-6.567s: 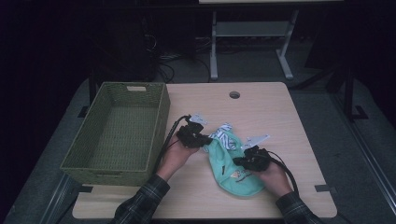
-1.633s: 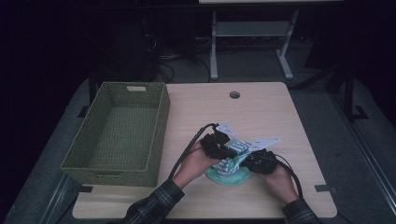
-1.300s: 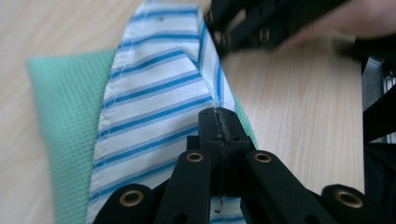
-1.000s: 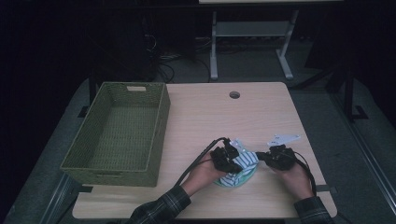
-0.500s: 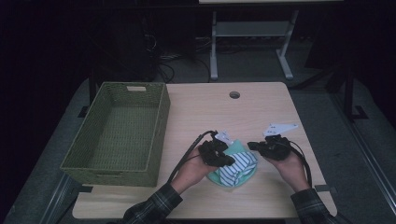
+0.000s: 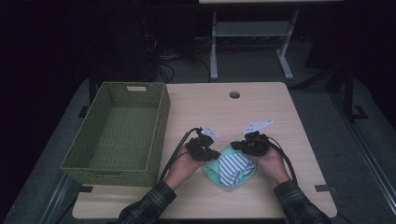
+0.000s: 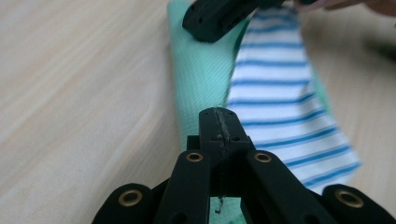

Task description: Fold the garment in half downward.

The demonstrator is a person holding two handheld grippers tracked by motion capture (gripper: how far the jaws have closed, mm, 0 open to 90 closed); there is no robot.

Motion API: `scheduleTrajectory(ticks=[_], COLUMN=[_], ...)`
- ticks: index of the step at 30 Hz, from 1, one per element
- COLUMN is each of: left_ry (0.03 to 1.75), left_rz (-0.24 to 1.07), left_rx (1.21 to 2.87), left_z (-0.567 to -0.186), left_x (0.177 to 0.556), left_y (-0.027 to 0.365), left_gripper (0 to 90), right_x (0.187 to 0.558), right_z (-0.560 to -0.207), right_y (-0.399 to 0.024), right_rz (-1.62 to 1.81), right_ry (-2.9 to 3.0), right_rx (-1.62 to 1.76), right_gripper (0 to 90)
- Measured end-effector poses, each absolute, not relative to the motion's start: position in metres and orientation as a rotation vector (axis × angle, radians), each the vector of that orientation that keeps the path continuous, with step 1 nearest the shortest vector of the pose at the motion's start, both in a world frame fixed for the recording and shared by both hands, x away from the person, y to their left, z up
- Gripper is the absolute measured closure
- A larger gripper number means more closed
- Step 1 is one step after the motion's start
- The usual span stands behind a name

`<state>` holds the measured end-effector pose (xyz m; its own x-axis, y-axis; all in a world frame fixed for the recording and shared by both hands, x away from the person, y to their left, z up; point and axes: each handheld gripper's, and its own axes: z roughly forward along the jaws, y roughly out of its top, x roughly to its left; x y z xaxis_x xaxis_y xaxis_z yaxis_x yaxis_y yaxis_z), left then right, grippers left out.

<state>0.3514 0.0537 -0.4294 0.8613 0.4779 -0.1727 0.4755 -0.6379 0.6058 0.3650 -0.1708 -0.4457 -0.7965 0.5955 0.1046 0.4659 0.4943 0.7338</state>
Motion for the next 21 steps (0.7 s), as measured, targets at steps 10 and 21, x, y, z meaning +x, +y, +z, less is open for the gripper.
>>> scheduleTrajectory(ticks=[10,21], left_ry=[0.701,0.671], left_rz=[0.037,0.026], left_rx=[2.454,2.415], left_z=[-0.449,-0.429], left_x=[0.355,0.342], left_y=[0.05,0.062], left_gripper=[89.7,89.6], right_x=[0.372,0.37], right_z=[-0.465,-0.452], right_y=[-0.163,-0.182], right_rz=[1.068,1.133], right_ry=[2.621,2.571], right_rx=[0.947,0.972], right_gripper=[89.9,89.8])
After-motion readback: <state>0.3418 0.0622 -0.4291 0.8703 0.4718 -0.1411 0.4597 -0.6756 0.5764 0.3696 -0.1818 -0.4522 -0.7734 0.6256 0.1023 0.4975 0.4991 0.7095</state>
